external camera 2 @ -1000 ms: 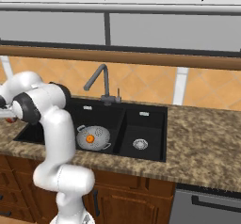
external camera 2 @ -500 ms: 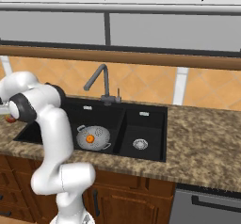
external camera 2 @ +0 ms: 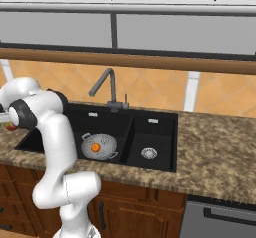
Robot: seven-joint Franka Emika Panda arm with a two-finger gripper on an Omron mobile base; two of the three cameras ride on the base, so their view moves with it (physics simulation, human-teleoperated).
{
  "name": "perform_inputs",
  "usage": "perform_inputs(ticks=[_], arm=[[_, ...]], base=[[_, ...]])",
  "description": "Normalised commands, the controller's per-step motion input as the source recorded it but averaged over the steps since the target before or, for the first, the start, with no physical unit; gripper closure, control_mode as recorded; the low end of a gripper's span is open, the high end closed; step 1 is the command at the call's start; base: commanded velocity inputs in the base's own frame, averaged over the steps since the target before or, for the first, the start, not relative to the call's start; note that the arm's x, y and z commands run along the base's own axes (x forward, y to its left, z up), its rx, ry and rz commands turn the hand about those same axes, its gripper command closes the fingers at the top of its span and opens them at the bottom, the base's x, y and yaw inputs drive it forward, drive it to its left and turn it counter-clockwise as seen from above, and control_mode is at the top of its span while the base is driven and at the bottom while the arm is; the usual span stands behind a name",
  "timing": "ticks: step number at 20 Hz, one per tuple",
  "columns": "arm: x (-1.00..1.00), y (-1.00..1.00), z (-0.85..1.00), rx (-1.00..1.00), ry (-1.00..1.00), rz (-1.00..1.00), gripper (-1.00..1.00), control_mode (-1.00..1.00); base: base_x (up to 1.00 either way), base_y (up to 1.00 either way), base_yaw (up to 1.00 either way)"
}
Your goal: Put the colander in the sink, put the apple, tangerine in the colander, and turn on the sink faucet and pour water over the colander.
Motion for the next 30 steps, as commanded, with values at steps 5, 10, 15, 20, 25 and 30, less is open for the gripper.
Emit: perform_inputs(ticks=[5,10,15,20,25,30], arm=[[0.14,0.00,-0.19,0.00,-0.01,0.00,-1.00,-1.00],[0.05,0.04,-0.02,0.00,0.00,0.00,-1.00,-1.00],[0.28,0.04,-0.03,0.00,0.00,0.00,-1.00,-1.00],[0.26,0.21,-0.08,-0.02,0.00,-0.01,-1.00,-1.00],[0.12,0.32,-0.10,-0.02,0.00,-0.01,-1.00,-1.00],[0.18,0.21,-0.05,0.00,0.00,0.00,-1.00,-1.00]], base=[[0.00,0.00,0.00],[0.00,0.00,0.00],[0.00,0.00,0.00],[0.00,0.00,0.00],[0.00,0.00,0.00],[0.00,0.00,0.00]])
